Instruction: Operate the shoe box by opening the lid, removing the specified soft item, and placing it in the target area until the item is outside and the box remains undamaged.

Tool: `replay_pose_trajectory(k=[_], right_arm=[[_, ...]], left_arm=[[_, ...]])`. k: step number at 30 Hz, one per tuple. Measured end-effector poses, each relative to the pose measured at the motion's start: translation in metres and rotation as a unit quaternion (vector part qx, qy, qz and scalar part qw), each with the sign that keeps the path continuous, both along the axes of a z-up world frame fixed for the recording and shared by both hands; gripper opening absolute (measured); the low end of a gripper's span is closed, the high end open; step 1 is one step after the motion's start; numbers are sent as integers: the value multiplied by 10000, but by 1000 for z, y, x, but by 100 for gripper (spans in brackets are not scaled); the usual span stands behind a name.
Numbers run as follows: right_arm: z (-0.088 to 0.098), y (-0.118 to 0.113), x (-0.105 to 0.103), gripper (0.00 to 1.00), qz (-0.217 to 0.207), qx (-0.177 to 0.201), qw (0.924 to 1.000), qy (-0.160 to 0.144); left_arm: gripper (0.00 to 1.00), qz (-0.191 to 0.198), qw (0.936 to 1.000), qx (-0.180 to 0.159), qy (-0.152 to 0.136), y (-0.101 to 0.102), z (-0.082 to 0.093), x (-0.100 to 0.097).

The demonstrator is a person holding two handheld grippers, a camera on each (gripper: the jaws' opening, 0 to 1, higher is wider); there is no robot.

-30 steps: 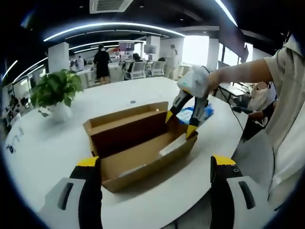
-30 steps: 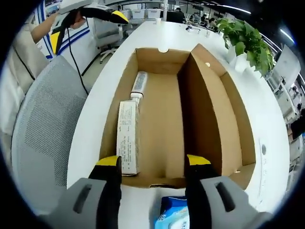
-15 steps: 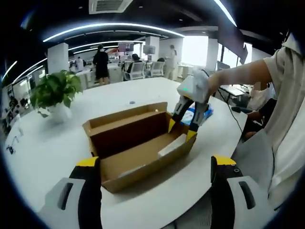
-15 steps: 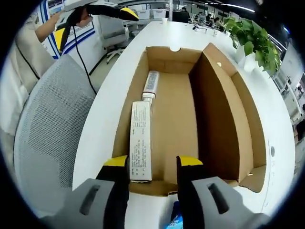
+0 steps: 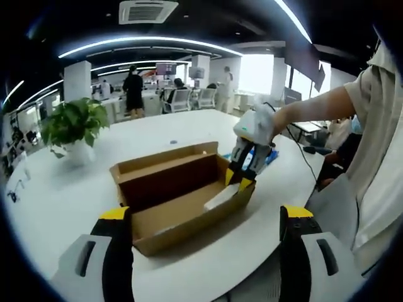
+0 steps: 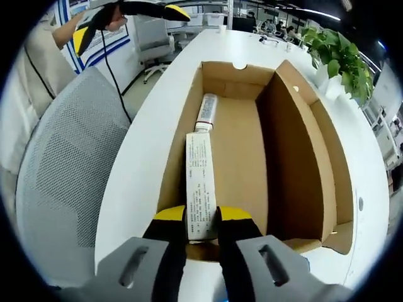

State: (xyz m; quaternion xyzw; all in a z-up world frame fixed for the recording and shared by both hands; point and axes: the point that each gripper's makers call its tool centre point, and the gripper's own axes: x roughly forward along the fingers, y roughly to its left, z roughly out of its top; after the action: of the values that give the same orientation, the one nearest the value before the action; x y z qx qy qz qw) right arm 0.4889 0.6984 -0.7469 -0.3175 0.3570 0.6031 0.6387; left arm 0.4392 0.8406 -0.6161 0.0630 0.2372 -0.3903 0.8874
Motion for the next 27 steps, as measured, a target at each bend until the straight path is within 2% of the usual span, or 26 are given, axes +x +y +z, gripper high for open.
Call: replay_pose_trajectory(k=[12, 27], right_arm=[[17, 0, 6, 14, -181, 188, 9996, -98], [51, 4, 15, 14, -391, 560, 9972, -311]], left_arm=[[100, 37, 9999, 83, 64, 4, -7, -5], [100, 87, 9998, 139, 100, 8, -12, -7]])
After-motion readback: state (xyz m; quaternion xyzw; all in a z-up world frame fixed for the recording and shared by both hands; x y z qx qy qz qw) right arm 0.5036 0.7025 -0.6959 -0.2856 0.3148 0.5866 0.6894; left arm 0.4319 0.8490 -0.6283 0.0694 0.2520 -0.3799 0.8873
